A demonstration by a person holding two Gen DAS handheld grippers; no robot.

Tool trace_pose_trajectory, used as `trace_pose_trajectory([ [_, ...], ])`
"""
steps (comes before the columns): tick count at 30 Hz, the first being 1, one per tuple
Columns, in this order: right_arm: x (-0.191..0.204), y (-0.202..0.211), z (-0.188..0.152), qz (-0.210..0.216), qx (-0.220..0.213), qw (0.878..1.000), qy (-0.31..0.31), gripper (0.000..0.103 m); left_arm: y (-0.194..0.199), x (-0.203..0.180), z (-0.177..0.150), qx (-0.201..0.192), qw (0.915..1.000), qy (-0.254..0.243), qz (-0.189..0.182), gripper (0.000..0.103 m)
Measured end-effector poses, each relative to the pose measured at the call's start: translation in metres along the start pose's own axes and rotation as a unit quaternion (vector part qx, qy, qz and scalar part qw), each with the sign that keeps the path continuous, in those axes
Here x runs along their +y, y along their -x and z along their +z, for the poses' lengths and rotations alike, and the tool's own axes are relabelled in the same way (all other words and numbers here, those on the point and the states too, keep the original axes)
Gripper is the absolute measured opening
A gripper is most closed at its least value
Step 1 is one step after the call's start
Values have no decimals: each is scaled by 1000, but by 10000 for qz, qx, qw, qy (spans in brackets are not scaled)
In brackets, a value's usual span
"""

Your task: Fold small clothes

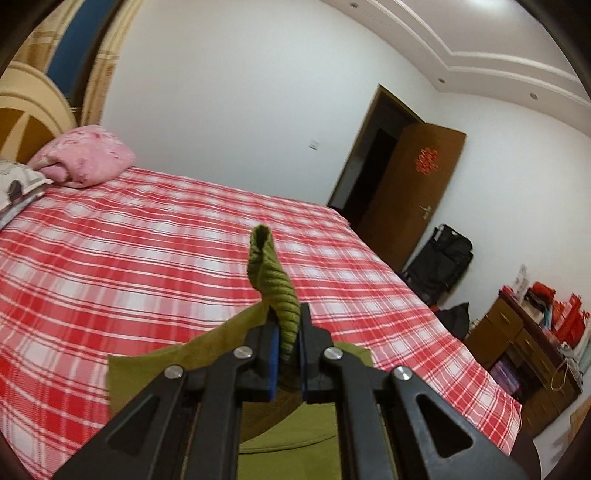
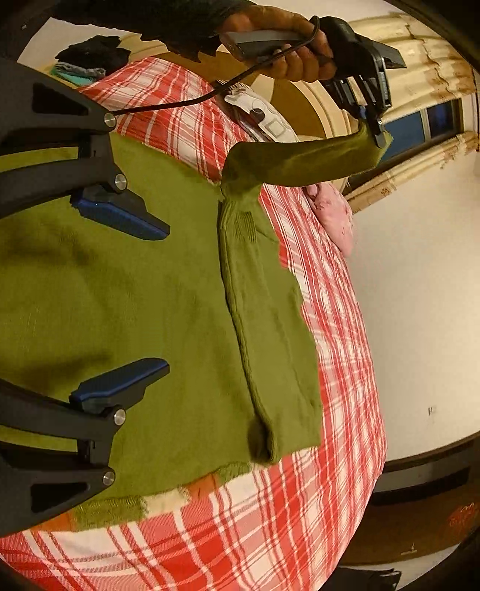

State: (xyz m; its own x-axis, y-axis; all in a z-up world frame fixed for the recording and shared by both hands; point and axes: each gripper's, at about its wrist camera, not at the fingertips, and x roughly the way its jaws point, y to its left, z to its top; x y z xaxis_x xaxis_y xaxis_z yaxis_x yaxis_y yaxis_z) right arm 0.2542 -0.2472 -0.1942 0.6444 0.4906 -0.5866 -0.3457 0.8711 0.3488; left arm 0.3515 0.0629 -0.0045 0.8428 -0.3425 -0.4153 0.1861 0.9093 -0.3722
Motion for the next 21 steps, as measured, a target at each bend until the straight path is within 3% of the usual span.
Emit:
trace_pose_trajectory([
  [8,-12,-4,-4,-43,22,9997,-219,68,-57,-37,-23,397,9990,-146,-173,8],
  [13,-17,-10,-6,-27,102,9995,-301,68,-92,-54,-46,660,9973,-313,-90,10],
  [16,-20,-14,-7,-50,138,9993,-339,68,-110,-64,-65,868,9948,-520,133,20],
  [18,-24,-16,-8,-69,169,9991,-377,68,-116,-67,-77,1062,9926,-581,64,27],
  [21,-28,-19,-9,-102,199,9987,-448,68,-112,-68,-86,1156,9908,-703,65,47],
])
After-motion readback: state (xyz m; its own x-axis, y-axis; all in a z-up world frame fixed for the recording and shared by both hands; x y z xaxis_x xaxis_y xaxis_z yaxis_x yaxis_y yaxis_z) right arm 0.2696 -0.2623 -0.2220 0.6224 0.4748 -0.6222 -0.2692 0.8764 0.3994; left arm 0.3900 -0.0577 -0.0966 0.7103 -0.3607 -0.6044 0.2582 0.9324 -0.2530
